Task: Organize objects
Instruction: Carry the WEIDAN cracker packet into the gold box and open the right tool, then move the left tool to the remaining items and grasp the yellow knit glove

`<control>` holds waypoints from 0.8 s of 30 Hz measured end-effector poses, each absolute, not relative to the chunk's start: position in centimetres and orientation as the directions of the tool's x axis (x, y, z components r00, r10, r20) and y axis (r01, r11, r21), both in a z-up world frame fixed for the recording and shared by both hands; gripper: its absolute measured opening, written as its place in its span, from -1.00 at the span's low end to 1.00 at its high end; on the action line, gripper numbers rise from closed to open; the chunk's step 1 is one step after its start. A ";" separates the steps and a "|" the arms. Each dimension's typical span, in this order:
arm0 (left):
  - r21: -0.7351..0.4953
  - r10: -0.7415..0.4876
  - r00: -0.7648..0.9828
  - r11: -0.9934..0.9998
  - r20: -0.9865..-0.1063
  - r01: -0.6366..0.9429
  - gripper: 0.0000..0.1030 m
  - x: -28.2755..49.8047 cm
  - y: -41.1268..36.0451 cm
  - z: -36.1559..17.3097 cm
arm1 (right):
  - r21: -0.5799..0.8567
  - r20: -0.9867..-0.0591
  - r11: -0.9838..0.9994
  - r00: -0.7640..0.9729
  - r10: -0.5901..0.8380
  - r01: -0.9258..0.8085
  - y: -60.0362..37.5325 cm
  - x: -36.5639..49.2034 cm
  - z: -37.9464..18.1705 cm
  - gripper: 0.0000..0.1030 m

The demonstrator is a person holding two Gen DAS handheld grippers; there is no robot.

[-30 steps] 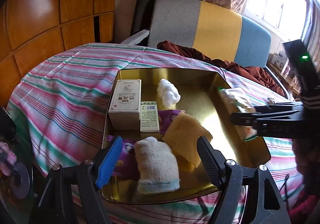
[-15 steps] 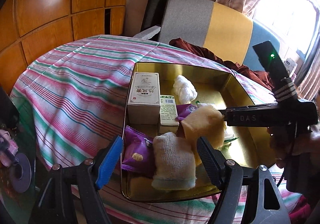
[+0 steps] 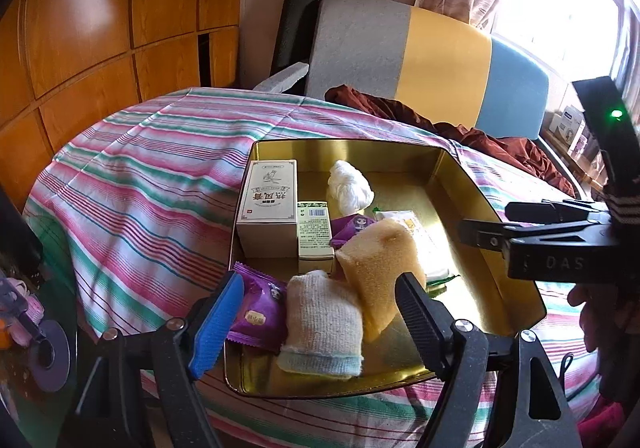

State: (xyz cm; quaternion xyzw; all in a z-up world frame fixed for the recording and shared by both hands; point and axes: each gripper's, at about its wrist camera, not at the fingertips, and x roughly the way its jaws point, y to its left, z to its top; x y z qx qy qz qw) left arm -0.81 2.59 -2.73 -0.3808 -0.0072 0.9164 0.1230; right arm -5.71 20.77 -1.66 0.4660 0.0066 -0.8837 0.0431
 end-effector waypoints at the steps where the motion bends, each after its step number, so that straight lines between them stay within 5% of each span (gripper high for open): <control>1: -0.104 0.232 -0.682 -0.969 -0.694 -0.223 0.53 -0.7 2.7 -2.6 | 0.025 -0.821 -0.997 -0.567 -0.064 0.077 21.1 -5.2 -1.5 0.62; 24: -0.022 0.292 -0.655 -0.921 -0.697 -0.388 0.61 1.1 9.5 -1.2 | -0.083 -0.812 -0.926 -0.513 0.278 -0.369 42.8 2.0 -1.7 0.67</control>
